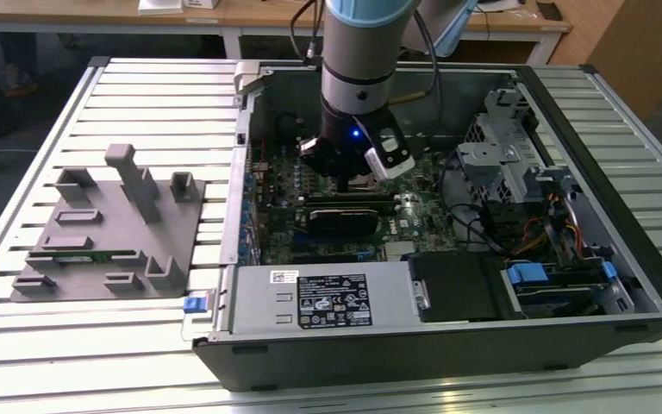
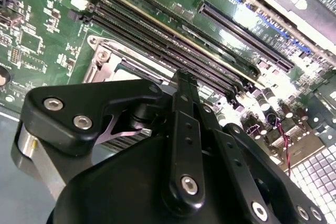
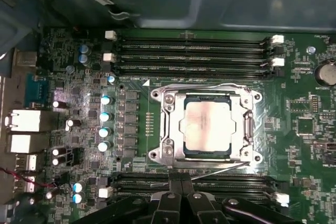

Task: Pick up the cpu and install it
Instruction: 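Install the second cpu locking lever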

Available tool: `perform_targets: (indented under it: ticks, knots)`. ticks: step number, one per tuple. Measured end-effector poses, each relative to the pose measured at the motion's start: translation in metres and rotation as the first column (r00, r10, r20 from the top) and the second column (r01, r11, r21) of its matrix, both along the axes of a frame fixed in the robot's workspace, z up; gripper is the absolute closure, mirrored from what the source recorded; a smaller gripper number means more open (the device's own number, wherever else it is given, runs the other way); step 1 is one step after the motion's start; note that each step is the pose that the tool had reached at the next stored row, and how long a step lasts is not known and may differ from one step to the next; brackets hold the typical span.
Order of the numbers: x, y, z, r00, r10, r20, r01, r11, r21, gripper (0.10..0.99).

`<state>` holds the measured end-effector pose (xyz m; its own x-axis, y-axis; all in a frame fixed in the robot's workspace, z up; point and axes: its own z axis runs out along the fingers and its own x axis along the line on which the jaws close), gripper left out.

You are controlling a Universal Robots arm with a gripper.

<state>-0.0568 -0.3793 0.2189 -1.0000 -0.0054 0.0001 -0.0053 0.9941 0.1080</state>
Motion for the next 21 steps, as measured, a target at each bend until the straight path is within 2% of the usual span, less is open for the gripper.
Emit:
perform_targets:
  ticks: [6,10,12,15,21]
  knots:
    - [-0.0012,-0.0059,-0.0039,1.0,0.0,0.0001,0.0,0.9992,0.041,0.98]
    - [-0.0051,-0.0101,-0.0048,1.0,0.0,0.0001,0.0,0.9974,0.073,0.98]
    - [-0.0077,-0.0122,-0.0052,1.0,0.0,0.0,0.0,0.9964,0.084,0.98]
    - [-0.0101,-0.0149,-0.0077,1.0,0.0,0.0,0.0,0.9958,0.092,0.98]
    - [-0.0121,-0.0154,-0.016,1.0,0.0,0.0,0.0,0.9944,0.105,0.98]
